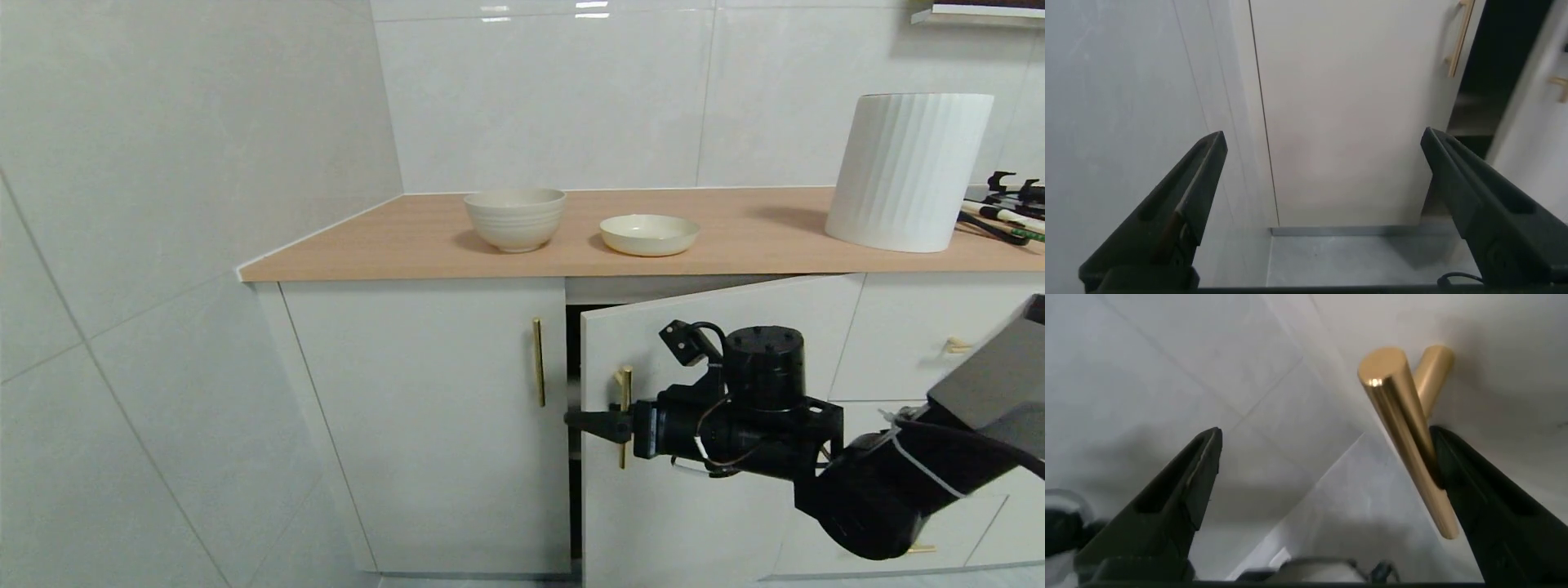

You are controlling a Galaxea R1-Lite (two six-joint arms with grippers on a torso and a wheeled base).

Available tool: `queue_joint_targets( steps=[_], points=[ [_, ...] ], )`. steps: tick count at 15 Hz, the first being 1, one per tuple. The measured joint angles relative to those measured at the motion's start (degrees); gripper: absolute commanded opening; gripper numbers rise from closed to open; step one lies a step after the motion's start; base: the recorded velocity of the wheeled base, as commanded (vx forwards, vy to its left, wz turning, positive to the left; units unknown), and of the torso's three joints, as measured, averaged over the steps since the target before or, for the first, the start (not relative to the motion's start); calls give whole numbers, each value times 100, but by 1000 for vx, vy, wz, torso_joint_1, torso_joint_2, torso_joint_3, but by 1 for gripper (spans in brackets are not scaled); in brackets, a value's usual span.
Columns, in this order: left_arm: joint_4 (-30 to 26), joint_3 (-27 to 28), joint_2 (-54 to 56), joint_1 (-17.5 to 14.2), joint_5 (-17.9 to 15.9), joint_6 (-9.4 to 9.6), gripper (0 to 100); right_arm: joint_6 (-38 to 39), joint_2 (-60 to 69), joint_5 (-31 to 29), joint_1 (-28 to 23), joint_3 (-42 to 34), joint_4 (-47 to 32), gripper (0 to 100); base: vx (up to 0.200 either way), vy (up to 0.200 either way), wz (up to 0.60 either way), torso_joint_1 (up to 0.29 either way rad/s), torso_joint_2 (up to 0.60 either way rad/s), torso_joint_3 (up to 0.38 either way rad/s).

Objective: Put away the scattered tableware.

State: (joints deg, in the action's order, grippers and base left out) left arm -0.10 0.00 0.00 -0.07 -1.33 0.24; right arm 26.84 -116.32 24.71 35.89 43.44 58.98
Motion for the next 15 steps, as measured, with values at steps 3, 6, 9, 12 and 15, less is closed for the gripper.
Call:
queue_joint_targets(
  steps=[3, 6, 9, 12, 15],
  points=[
    [2, 0, 0, 0, 0, 2, 100, 15, 400, 16, 29, -400, 66, 100, 0, 0, 0, 0, 0, 0],
    [0, 0, 0, 0, 0, 41, 100, 15, 530, 22, 41, -505, 72, 100, 0, 0, 0, 0, 0, 0],
    [43, 13, 0, 0, -140, 76, 100, 11, 541, 22, 49, -540, 80, 100, 0, 0, 0, 0, 0, 0],
    [-112, 788, -137, 43, -819, 51, 100, 11, 539, 24, 49, -549, 127, 100, 0, 0, 0, 0, 0, 0],
    [-496, 2171, -1008, 123, -1562, -245, 100, 2, 535, 20, 49, -573, 244, 100, 0, 0, 0, 0, 0, 0]
  ],
)
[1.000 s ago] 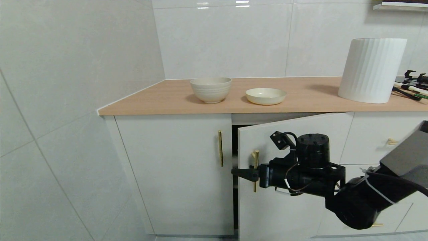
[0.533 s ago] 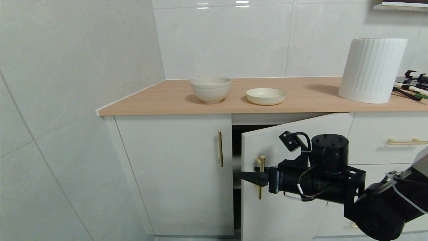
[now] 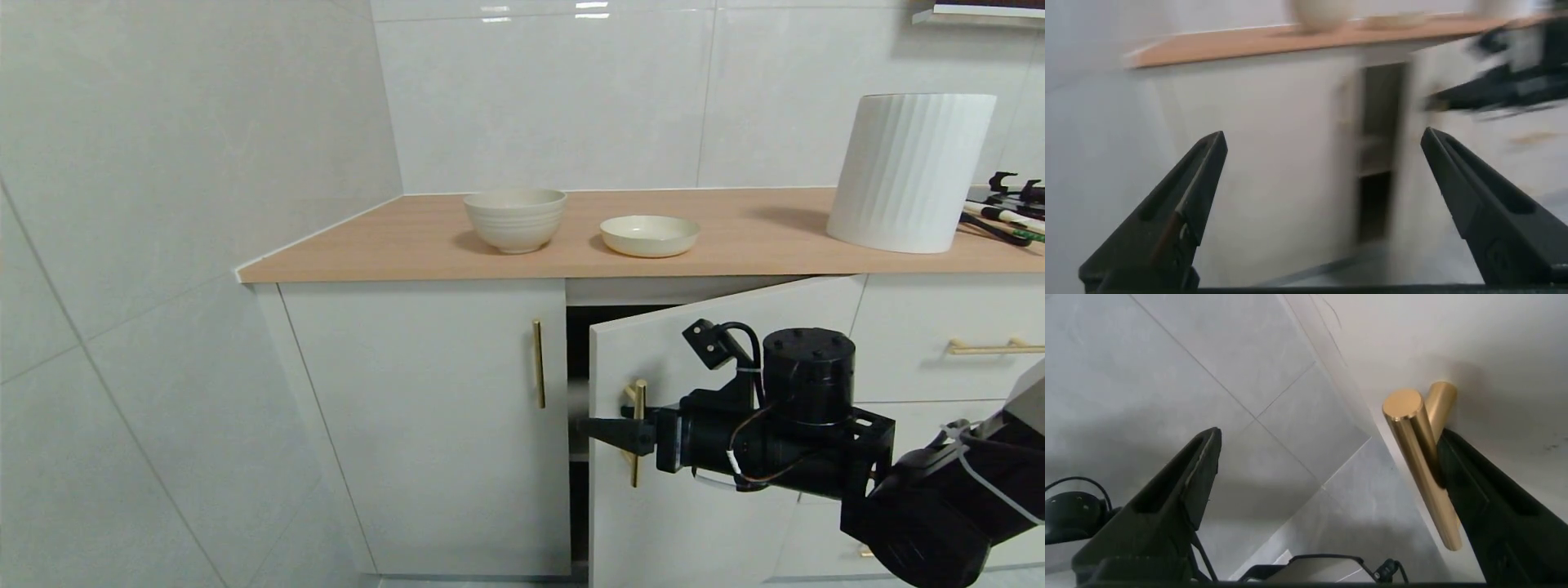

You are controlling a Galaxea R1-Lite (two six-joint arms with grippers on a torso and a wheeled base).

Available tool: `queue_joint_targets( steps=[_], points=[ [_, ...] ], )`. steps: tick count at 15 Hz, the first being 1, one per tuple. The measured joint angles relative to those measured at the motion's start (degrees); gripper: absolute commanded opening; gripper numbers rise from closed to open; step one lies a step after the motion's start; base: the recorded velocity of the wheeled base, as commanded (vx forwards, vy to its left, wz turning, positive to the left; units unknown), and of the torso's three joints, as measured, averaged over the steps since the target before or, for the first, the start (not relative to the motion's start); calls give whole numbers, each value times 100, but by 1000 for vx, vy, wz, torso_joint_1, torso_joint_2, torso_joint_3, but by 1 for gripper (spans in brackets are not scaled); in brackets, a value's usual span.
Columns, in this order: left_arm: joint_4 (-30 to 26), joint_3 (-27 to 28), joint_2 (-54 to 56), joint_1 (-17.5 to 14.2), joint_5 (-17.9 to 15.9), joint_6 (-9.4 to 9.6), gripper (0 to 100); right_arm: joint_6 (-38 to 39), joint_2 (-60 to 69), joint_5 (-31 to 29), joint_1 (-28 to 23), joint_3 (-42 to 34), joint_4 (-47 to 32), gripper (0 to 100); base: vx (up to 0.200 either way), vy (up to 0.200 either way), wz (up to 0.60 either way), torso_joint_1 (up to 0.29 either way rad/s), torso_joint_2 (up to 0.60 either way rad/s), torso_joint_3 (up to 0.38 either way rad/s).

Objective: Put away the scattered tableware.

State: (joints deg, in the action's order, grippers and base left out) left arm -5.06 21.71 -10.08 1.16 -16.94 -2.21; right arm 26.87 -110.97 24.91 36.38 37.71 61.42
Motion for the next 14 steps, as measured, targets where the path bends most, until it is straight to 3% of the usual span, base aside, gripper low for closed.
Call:
queue_joint_targets(
  steps=[2, 4, 6, 9, 14],
  points=[
    [-73, 590, -1003, 33, -557, -189, 100, -2, -11, 0, 0, 0, 22, 100, 0, 0, 0, 0, 0, 0],
    [24, 944, -2136, 66, -1053, -224, 100, -13, -28, 2, 0, 7, 35, 100, 0, 0, 0, 0, 0, 0],
    [555, 1153, -3401, 167, -1352, -213, 100, -18, -39, 0, 0, -2, 41, 100, 0, 0, 0, 0, 0, 0],
    [1816, 1302, -5326, 614, -1581, -373, 100, -29, -28, 2, 0, -33, 46, 100, 0, 0, 0, 0, 0, 0],
    [4406, 1329, -7952, 1720, -1682, -1178, 100, -43, -20, -44, 127, -85, 57, 100, 0, 0, 0, 0, 0, 0]
  ],
)
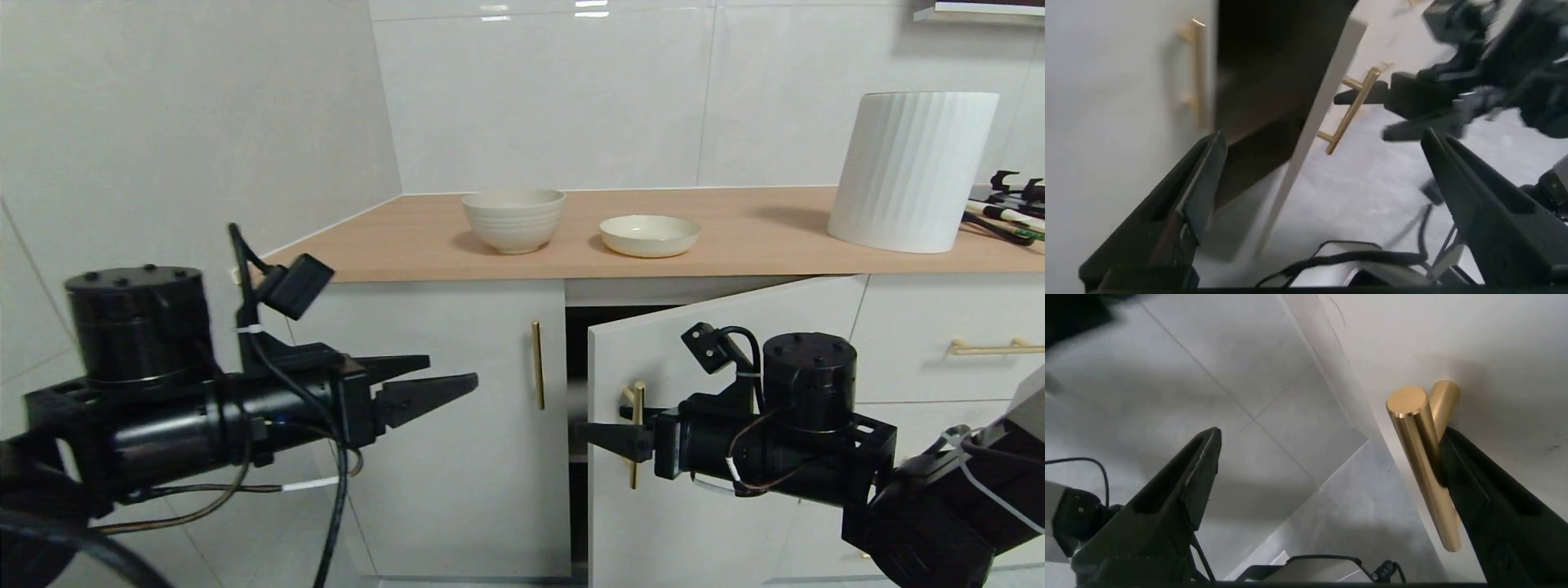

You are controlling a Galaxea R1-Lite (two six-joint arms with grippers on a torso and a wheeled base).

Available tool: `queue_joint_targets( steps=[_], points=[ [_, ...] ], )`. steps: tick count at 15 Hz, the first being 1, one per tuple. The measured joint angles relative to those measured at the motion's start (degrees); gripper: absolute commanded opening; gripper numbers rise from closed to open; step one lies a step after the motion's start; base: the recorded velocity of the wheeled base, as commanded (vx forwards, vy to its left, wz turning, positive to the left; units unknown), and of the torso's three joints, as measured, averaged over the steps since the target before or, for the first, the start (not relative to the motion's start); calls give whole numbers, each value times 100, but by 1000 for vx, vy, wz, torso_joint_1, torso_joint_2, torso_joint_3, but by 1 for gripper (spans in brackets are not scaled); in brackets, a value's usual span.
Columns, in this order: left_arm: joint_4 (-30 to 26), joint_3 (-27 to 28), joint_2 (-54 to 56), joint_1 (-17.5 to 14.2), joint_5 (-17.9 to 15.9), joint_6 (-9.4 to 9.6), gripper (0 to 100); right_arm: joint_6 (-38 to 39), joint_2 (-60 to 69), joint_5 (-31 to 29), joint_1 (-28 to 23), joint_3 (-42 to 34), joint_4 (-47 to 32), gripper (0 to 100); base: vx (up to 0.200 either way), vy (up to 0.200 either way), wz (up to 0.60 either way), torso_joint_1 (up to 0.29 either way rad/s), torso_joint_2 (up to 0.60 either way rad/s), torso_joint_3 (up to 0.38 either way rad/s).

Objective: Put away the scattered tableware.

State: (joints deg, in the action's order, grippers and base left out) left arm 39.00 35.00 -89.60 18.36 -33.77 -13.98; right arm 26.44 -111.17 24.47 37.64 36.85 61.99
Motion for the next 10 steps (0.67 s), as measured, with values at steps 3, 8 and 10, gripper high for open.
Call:
queue_joint_targets(
  steps=[3, 8, 10],
  points=[
    [952, -223, -941, 228, 0, -208, 100, 2, 12, 11, 17, -20, -5, 100, 0, 0, 0, 0, 0, 0],
    [1881, -546, -1726, 422, -4, -219, 0, 5, 9, 30, 24, -30, -13, 100, 0, 0, 0, 0, 0, 0],
    [2310, -439, -2087, 501, 0, -246, 0, 10, 6, 38, 24, -30, -18, 100, 0, 0, 0, 0, 0, 0]
  ],
)
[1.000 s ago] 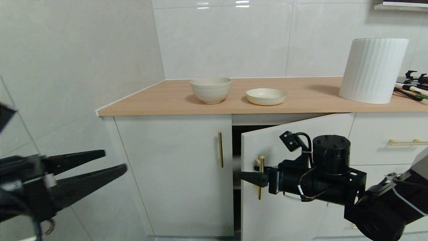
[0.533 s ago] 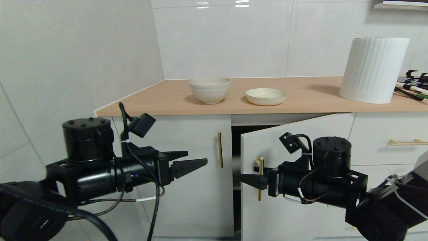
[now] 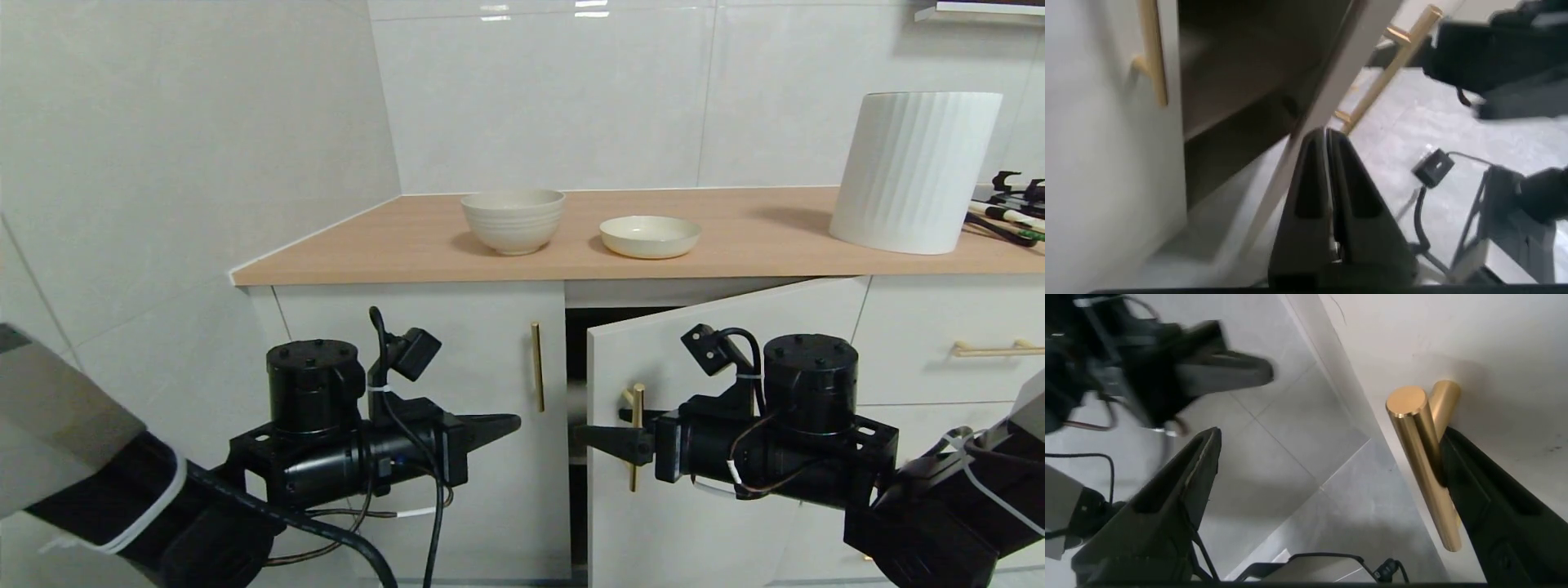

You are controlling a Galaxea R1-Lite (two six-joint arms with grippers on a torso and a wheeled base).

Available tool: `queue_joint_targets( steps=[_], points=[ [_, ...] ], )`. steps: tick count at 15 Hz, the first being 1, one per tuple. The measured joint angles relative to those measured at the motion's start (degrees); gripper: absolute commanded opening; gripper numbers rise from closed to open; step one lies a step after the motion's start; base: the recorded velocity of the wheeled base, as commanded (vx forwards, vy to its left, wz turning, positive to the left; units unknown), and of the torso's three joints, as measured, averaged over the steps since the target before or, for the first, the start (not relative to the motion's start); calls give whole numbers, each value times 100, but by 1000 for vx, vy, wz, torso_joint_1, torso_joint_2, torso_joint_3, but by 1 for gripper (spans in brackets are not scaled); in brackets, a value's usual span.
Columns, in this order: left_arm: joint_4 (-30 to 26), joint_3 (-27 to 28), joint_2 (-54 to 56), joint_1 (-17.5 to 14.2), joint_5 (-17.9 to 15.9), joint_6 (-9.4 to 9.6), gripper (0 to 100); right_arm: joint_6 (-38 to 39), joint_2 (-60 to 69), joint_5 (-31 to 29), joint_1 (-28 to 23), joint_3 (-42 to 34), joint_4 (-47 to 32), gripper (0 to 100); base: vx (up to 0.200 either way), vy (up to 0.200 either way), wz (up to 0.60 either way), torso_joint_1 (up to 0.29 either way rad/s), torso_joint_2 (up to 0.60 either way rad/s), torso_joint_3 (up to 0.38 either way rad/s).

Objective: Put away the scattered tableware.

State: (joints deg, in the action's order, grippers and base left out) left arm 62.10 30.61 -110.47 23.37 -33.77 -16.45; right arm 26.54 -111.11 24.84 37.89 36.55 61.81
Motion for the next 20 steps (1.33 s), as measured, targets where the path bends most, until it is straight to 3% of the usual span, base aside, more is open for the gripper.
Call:
queue_joint_targets(
  steps=[3, 6, 9, 14, 20],
  points=[
    [578, 379, -723, 140, 41, -369, 0, 0, 0, 2, 0, 0, -4, 100, 0, 0, 0, 0, 0, 0],
    [1835, 976, -1619, 345, 161, -644, 0, -5, 0, 0, 0, -2, -9, 100, 0, 0, 0, 0, 0, 0],
    [2015, 1506, -2189, 542, 194, -681, 0, -7, -9, 2, 0, -6, -6, 100, 0, 0, 0, 0, 0, 0],
    [2042, 1798, -2483, 702, 205, -651, 0, -21, 0, 2, 0, -55, 29, 100, 0, 0, 0, 0, 0, 0],
    [2042, 2071, -2669, 874, 232, -640, 0, -29, -149, 9, -110, -336, 1015, 100, 0, 0, 0, 0, 0, 0]
  ],
)
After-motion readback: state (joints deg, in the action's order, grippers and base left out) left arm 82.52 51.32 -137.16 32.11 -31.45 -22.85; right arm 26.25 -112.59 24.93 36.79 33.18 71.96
